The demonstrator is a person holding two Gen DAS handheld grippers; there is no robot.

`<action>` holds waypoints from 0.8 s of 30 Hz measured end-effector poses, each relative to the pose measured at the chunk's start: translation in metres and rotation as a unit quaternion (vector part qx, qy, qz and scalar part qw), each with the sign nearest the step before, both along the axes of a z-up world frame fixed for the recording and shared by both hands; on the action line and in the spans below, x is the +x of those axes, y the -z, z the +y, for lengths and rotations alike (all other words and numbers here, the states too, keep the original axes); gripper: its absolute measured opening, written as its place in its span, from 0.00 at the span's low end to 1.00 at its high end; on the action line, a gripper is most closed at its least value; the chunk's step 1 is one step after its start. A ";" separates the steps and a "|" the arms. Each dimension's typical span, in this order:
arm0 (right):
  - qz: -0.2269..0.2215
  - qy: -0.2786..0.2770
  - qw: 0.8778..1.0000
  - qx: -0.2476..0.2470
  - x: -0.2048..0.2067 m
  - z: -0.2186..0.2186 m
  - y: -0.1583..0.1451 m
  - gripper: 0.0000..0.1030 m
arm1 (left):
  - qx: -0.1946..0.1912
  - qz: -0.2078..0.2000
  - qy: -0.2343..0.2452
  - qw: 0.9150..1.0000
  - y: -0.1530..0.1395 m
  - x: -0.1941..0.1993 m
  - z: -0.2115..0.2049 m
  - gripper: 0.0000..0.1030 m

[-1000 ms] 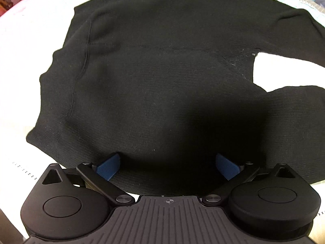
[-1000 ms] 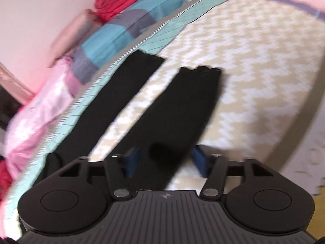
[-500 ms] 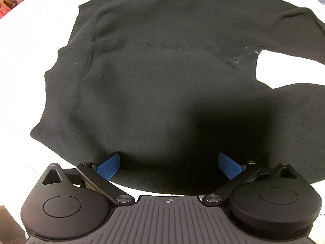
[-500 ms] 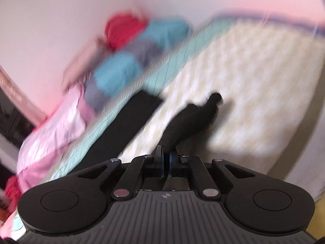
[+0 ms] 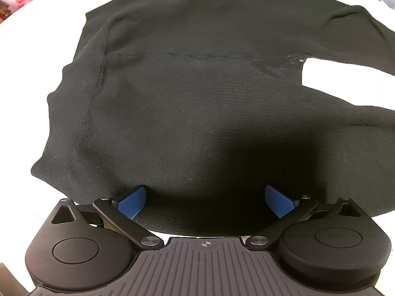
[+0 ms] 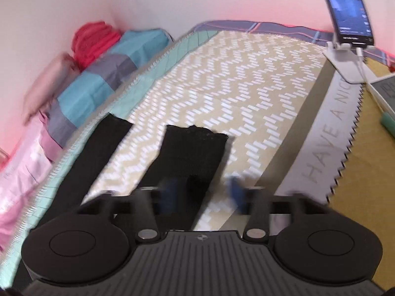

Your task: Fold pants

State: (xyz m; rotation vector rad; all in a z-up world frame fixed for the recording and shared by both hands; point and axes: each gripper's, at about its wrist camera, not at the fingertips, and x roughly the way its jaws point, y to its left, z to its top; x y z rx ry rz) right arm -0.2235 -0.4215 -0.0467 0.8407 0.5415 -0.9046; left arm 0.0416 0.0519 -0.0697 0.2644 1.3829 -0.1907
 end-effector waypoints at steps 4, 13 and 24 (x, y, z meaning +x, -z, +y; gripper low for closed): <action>-0.023 -0.071 0.996 0.051 0.003 0.051 -0.008 0.68 | -0.023 -0.011 0.022 0.999 -0.007 -0.007 0.009 1.00; -0.047 -0.194 0.964 0.178 0.039 0.175 0.010 0.68 | -0.075 -0.079 0.038 0.993 -0.039 -0.012 0.041 1.00; -0.107 -0.131 0.949 0.265 0.045 0.173 0.044 0.07 | -0.047 -0.078 0.075 0.993 -0.008 -0.008 0.050 1.00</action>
